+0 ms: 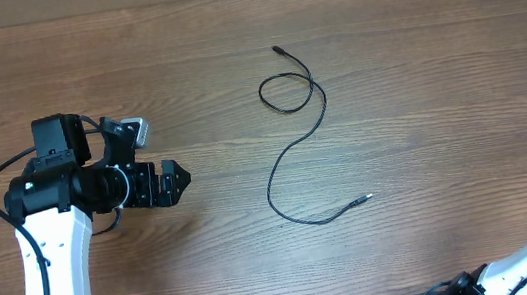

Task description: Untangle cables

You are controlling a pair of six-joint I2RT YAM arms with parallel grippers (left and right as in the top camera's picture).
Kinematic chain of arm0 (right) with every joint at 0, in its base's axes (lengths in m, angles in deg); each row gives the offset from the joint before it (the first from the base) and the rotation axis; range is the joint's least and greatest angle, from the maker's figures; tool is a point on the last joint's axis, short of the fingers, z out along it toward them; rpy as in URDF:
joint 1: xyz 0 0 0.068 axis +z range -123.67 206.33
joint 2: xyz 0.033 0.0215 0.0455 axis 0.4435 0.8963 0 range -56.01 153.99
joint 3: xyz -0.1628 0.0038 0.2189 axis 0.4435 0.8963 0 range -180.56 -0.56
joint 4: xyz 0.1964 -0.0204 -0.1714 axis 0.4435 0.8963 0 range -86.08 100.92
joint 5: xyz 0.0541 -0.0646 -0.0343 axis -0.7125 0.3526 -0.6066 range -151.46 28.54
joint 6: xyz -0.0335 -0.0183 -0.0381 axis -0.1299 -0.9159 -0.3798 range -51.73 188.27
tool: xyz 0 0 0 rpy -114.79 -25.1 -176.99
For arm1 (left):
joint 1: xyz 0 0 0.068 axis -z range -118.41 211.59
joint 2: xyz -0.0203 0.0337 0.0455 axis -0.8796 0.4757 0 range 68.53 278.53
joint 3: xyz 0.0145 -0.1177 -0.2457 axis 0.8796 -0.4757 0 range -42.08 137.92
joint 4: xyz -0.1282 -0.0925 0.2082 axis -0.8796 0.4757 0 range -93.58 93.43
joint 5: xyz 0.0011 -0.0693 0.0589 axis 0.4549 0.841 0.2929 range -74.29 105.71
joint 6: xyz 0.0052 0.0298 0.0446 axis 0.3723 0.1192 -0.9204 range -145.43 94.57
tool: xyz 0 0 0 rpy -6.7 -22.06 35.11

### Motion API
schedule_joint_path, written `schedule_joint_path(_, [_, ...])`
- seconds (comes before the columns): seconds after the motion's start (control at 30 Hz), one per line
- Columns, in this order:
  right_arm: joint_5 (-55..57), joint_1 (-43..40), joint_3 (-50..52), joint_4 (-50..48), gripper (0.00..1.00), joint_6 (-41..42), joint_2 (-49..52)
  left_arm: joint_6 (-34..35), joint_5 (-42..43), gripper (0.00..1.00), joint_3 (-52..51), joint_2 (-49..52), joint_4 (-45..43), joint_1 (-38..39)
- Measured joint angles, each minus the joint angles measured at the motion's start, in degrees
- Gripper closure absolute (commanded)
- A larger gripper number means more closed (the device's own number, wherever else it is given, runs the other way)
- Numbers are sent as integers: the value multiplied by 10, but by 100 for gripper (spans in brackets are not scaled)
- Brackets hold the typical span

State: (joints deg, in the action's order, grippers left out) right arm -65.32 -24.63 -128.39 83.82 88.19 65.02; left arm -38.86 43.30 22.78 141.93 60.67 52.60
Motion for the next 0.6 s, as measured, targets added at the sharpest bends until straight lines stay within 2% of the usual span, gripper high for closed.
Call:
schedule_joint_path(0.07, [-27,2,0,5,11,-22,0,0,0,0,0,0,0,0])
schedule_joint_path(0.2, [-100,18,0,17,0,-83,0,0,0,0,0,0,0,0])
schedule_joint_path(0.4, [-156,93,0,33,0,-135,0,0,0,0,0,0,0,0])
schedule_joint_path(0.6, [-174,211,0,34,0,-172,0,0,0,0,0,0,0,0])
